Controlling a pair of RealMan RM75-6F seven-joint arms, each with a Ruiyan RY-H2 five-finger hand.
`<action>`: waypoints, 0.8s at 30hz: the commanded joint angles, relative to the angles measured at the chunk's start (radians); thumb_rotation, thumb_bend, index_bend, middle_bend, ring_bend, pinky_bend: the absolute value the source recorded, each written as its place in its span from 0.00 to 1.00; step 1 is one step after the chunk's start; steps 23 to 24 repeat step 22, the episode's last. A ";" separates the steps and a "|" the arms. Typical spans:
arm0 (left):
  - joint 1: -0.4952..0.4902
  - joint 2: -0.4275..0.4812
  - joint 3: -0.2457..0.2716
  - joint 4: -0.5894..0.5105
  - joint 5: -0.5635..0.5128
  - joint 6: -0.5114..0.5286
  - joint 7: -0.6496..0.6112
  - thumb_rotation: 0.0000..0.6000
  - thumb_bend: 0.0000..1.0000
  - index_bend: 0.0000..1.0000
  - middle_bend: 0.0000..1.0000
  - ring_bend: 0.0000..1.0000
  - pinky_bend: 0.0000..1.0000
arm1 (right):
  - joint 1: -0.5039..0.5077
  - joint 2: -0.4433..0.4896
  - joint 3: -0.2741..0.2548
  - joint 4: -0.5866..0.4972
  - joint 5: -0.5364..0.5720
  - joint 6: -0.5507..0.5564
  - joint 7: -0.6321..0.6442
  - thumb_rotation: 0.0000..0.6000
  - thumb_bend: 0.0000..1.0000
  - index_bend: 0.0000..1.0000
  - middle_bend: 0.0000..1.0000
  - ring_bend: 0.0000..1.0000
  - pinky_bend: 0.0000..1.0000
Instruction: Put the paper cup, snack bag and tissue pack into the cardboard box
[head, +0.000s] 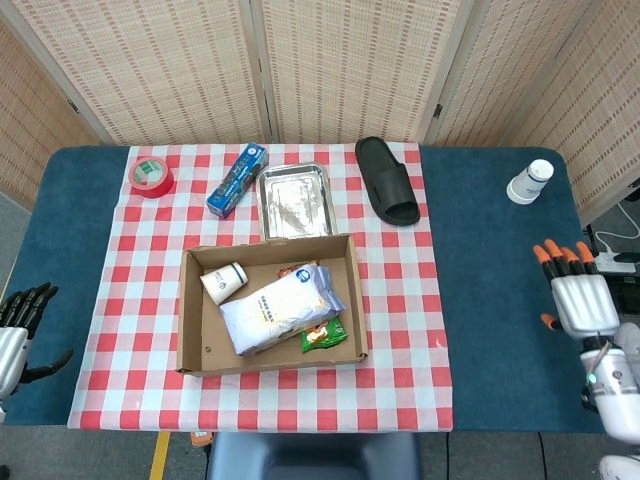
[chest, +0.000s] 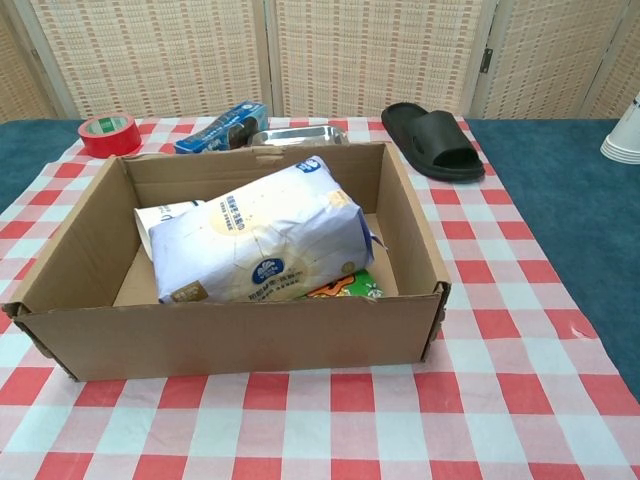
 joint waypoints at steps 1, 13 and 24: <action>-0.001 0.000 -0.006 0.003 -0.013 -0.005 0.001 1.00 0.22 0.00 0.00 0.00 0.00 | -0.112 -0.071 -0.053 0.085 -0.129 0.098 0.041 1.00 0.00 0.00 0.00 0.00 0.00; 0.005 0.010 -0.018 0.016 -0.037 -0.008 -0.044 1.00 0.22 0.00 0.00 0.00 0.00 | -0.221 -0.113 0.053 0.114 -0.223 0.224 0.018 1.00 0.00 0.00 0.00 0.00 0.00; -0.004 -0.001 -0.011 0.011 -0.030 -0.027 -0.006 1.00 0.22 0.00 0.00 0.00 0.00 | -0.254 -0.159 0.111 0.160 -0.212 0.151 0.088 1.00 0.00 0.00 0.00 0.00 0.00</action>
